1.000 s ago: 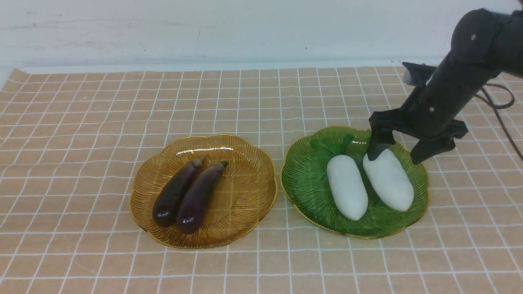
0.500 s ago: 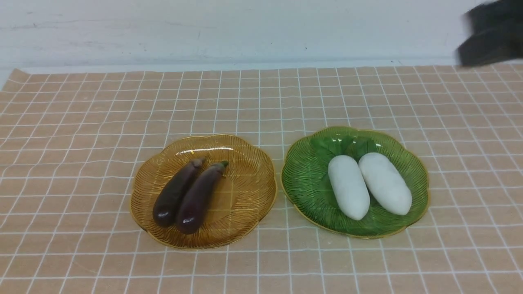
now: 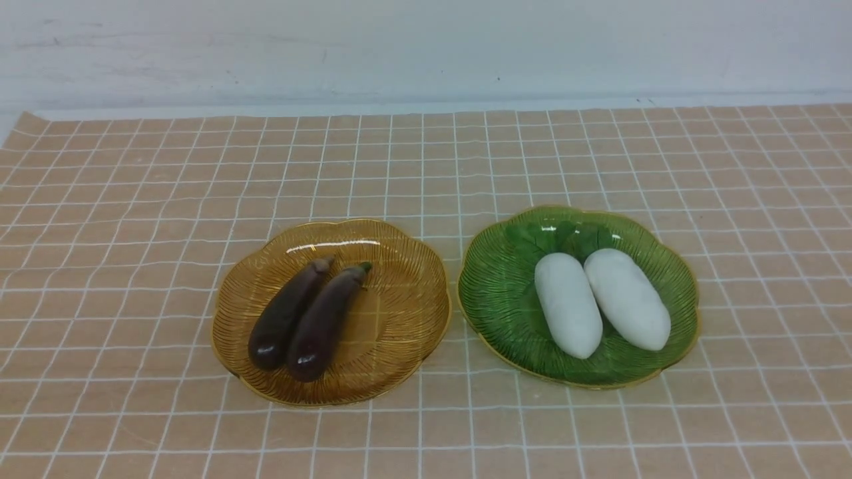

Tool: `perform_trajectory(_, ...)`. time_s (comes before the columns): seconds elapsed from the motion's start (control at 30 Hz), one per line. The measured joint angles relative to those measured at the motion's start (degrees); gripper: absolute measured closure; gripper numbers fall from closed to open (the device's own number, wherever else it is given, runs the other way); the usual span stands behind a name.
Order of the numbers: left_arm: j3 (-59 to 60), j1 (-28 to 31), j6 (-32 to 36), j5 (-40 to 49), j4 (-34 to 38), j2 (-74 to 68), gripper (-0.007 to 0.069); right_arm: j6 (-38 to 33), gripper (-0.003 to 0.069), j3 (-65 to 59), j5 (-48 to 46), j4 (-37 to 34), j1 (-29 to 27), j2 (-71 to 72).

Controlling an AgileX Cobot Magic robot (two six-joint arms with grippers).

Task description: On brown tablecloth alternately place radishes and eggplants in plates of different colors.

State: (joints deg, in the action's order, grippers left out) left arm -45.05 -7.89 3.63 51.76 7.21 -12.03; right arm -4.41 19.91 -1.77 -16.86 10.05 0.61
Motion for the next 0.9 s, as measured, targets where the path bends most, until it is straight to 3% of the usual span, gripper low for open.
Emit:
perform_trajectory(0.2,12.3,0.0,-4.4,-5.9,0.0,5.6,0.0628,0.0,0.0674,0.0,0.0,0.0,0.0,0.0)
perform_trajectory(0.4,21.1,0.0,-4.7,-6.2,0.0,5.6,0.0628,0.0,0.0674,0.0,0.0,0.0,0.0,0.0)
perform_trajectory(0.9,24.6,0.0,-2.7,-17.5,-4.8,6.0,0.0628,0.0,0.0674,0.0,0.0,0.0,0.0,0.0)
